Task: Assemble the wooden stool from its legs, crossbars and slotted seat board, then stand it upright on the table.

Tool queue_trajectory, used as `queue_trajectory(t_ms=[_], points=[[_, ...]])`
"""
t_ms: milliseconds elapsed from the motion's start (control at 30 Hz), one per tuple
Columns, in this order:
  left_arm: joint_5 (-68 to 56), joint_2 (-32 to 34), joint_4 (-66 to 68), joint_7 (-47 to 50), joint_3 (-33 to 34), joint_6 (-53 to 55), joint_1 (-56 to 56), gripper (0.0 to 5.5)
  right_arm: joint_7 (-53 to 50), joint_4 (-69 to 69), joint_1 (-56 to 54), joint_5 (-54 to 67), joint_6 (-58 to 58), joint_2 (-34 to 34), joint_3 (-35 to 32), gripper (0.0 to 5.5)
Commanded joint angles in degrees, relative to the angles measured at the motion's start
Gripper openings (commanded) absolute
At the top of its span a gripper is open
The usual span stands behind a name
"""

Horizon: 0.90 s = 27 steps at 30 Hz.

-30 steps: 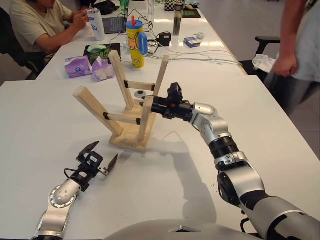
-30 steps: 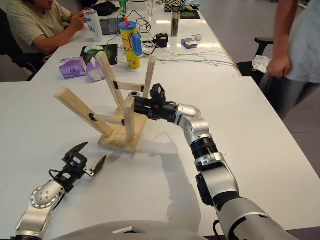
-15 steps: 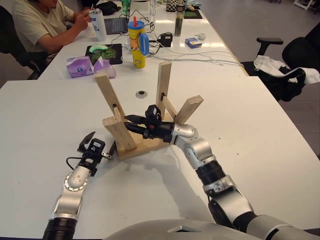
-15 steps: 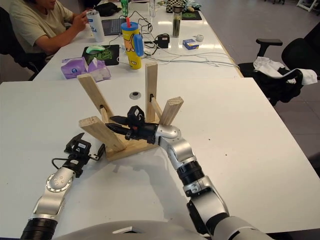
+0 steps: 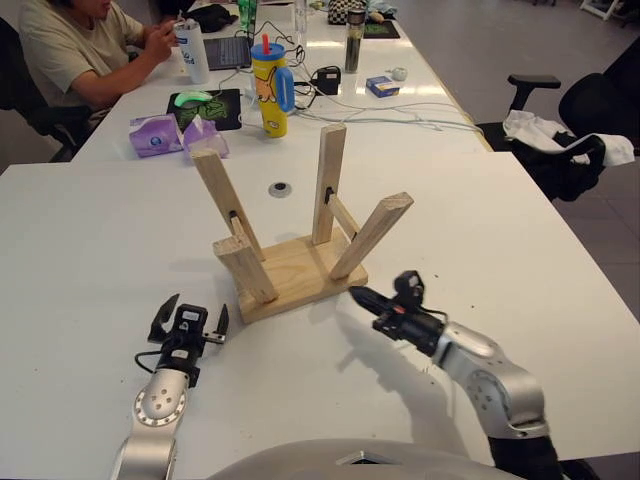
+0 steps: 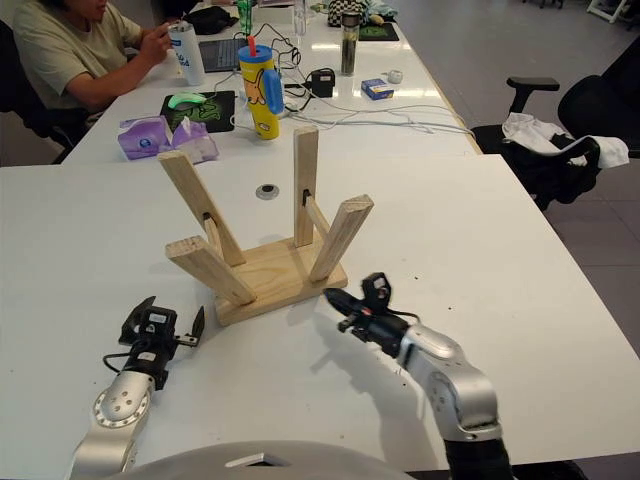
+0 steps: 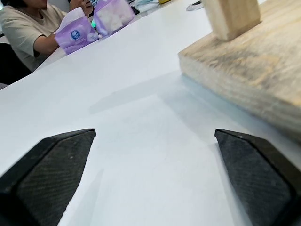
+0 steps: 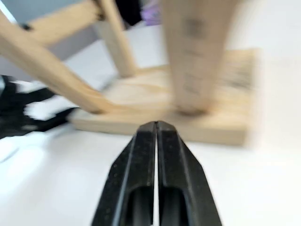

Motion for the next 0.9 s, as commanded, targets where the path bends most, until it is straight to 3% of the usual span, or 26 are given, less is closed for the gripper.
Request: queue_trajectory(t_ms=[33,300,500,900], points=[[1.61,1.65,1.28,-1.71,-0.63,1.52,1.66,4.74,-2.77,13.51,-5.93,-6.88,-8.3,-2.52,-1.23,0.02],[2.41,7.01,3.64,-9.14,-4.49,-0.81,-1.58,4.74,-2.03,32.01,-16.89,-15.34,-17.45,-1.58,5.05,0.02],[2.23,9.85,2.91,-13.4,-5.87,-0.95,-3.32,4.74,-1.06,27.57,-14.14,-14.76,-14.39,-0.92,7.24,0.02],[-7.02,6.61,-2.86,-19.12,-9.06,0.79,-10.71,4.74,4.42,20.61,-17.94,-8.34,-9.42,2.6,9.74,0.02]])
